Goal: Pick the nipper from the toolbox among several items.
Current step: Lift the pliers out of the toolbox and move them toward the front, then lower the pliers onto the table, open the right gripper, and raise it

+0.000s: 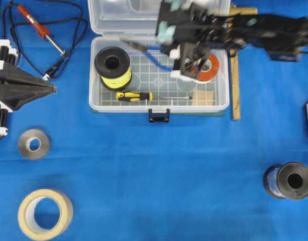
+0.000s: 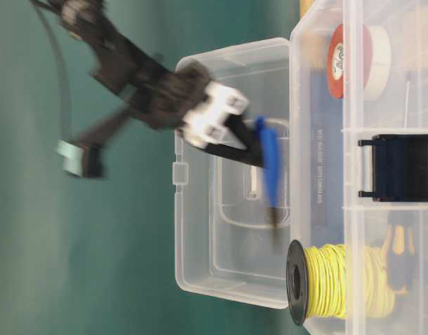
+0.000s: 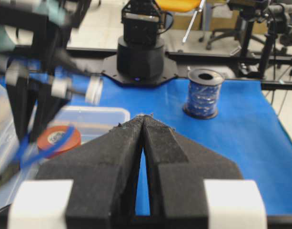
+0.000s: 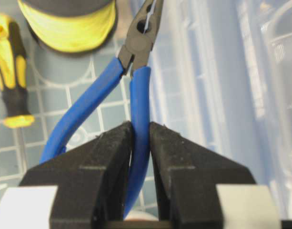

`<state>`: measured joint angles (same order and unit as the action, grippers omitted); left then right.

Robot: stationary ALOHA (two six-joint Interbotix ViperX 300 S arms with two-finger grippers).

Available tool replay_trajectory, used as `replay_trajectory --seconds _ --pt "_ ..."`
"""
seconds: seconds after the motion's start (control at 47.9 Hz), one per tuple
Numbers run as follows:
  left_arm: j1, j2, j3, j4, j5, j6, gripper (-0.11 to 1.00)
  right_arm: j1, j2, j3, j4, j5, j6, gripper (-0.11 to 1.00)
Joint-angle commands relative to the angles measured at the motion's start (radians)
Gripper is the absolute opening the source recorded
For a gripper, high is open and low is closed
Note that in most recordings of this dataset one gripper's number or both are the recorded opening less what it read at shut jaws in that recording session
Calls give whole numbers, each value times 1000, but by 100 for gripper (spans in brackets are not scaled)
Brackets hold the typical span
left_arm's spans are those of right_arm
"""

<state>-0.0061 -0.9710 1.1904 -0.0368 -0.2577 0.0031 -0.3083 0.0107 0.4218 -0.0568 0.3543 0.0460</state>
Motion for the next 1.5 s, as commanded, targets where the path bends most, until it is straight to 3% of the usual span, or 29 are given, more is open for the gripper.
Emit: replay_trajectory --seconds 0.0,0.104,0.313,0.48,0.647,0.898,1.107,1.378,1.42,1.483 --pt "2 3 -11 -2 -5 0 0 8 -107 6 3 8 3 13" --pt "6 5 -11 -2 -5 0 0 51 -183 34 5 8 8 13" --pt "28 3 -3 -2 -5 -6 0 221 -252 94 26 -31 35 13" --pt "31 3 0 -2 -5 -8 0 370 -219 107 26 -61 95 13" --pt "44 3 5 -2 -5 -3 0 466 -104 103 26 -98 153 13" --pt "54 3 11 -2 -5 -3 0 488 52 101 26 -144 255 13" --pt "54 3 12 -2 -5 -5 0 488 152 100 29 -179 293 13" --pt "54 3 14 0 -5 -6 0 486 178 98 29 -176 316 15" --pt "54 3 15 -2 -5 -6 0 486 178 98 29 -172 316 21" --pt "54 3 15 -2 -5 -9 0 486 173 97 29 -164 316 41"
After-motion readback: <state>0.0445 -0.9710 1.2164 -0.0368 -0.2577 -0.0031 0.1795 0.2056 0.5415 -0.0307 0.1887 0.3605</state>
